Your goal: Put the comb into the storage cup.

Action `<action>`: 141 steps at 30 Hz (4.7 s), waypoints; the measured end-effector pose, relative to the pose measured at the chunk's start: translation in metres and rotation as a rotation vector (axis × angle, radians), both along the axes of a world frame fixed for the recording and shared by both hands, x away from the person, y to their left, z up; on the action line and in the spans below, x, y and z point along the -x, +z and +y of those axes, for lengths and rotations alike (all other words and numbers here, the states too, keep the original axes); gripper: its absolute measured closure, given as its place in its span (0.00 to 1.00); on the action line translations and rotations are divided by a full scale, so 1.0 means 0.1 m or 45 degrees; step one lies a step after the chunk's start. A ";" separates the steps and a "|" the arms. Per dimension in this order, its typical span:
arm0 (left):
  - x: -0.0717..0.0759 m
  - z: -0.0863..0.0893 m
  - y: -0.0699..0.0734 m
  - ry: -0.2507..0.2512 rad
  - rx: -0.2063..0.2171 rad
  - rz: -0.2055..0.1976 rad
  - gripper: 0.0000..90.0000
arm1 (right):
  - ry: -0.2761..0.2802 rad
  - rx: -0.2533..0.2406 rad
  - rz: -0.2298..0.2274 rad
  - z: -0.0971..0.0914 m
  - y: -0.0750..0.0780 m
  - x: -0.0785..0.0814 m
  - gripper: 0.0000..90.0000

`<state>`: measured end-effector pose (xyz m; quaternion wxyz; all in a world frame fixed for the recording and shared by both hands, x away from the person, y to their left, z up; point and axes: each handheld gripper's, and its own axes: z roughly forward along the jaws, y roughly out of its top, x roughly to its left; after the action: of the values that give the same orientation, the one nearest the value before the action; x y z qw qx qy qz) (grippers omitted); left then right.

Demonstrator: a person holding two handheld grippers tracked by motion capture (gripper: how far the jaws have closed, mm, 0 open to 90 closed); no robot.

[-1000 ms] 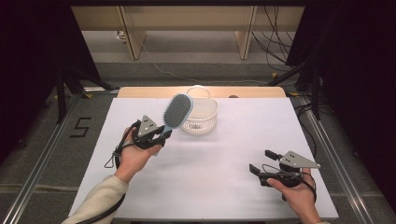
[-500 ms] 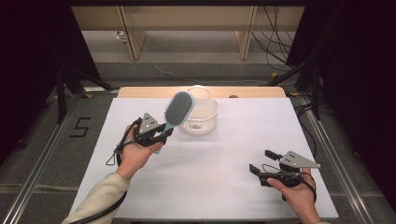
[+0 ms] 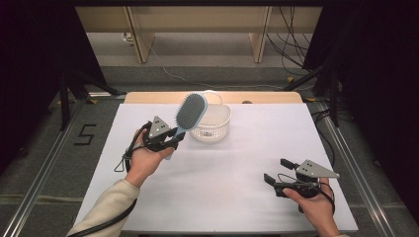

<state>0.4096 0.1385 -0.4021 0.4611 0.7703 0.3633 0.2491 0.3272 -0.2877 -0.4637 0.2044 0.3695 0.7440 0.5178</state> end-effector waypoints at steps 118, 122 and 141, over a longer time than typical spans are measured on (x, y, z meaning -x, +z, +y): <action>-0.44 -0.19 0.22 0.034 0.115 -0.046 0.77 | 0.008 -0.034 -0.004 -0.01 -0.01 -0.01 0.16; -0.45 -0.21 0.22 0.029 0.109 -0.044 0.78 | 0.008 -0.035 0.003 0.00 -0.01 -0.01 0.16; -0.57 -0.31 0.27 0.029 0.114 -0.049 0.77 | -0.004 -0.053 0.010 -0.03 -0.03 -0.02 0.16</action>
<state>0.4665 0.1072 -0.3747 0.4992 0.7398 0.3739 0.2524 0.3288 -0.2905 -0.4664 0.1946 0.3767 0.7333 0.5315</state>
